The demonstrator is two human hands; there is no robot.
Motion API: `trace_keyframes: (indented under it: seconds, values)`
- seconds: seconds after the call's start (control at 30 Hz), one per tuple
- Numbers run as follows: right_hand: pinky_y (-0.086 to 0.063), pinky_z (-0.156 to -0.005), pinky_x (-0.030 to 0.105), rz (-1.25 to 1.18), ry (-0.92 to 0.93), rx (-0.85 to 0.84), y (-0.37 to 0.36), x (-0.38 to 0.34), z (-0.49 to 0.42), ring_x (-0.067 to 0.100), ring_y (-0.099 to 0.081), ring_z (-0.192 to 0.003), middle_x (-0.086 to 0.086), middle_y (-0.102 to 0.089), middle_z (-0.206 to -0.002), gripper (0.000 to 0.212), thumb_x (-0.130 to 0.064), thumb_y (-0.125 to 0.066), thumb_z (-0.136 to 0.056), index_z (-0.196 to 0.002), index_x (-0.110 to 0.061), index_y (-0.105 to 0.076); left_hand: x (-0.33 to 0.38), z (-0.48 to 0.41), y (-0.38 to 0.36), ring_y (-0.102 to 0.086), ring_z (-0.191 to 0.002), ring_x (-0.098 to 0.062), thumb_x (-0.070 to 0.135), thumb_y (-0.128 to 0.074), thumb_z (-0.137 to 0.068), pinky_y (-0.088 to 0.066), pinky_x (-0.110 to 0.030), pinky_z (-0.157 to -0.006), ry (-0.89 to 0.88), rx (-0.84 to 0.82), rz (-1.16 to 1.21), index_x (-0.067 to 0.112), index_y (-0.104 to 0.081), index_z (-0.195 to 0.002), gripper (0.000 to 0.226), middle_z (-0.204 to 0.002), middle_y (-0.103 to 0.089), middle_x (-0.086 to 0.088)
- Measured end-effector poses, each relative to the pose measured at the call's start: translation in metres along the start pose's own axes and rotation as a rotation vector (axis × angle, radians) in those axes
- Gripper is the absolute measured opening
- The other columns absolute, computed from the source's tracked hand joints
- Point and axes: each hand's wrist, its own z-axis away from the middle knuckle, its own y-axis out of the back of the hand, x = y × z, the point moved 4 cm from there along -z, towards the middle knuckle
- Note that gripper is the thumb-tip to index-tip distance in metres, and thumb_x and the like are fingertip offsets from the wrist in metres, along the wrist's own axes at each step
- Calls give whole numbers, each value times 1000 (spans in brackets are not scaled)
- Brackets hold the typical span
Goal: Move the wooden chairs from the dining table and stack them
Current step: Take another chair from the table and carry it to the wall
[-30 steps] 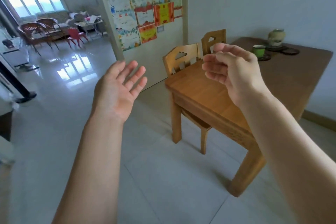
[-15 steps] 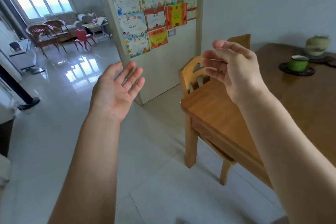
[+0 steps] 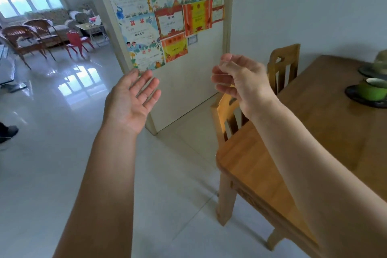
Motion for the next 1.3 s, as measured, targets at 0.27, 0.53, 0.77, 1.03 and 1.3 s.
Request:
trace_keyframes:
  seconds: [0.27,0.53,0.77,1.03,1.3]
  values:
    - [-60,-79,35,27,-18,170,-36,49,-123,22,-73,-86,8,-73,-96,18,-11,-56,-96,-112,-10,-64,-18,-165,-9,-74,-85,-13,23,-59,-95,-59,-31,-74,102,-142,-80,18,-62,-107,13,-99,-76,1]
    - [-59,-78,38,15,-61,344,-104,79,-270,20,-70,-77,9,-71,-91,18,-7,-55,-96,-111,-8,-64,3,-359,-14,-74,-85,-18,22,-61,-94,-57,-37,-81,197,-255,-223,15,-60,-125,32,-100,-76,-3]
    - [-59,-69,33,37,-60,428,-117,91,-360,19,-69,-73,8,-70,-87,21,-4,-56,-93,-113,-6,-63,-16,-460,-63,-72,-84,-19,20,-56,-96,-57,-35,-73,275,-389,-223,13,-60,-124,29,-96,-75,-3]
    - [-59,-71,34,52,-18,524,-74,98,-451,18,-70,-74,6,-72,-86,21,-4,-58,-91,-112,-8,-64,-68,-538,-138,-70,-77,-17,22,-54,-98,-54,-34,-78,370,-518,-265,17,-61,-106,12,-94,-73,-3]
    - [-59,-66,33,14,-11,657,26,104,-550,19,-72,-75,6,-73,-85,15,-6,-59,-93,-106,-11,-65,-141,-617,-252,-71,-73,-16,22,-54,-97,-55,-32,-73,409,-632,-315,17,-60,-109,14,-89,-74,-2]
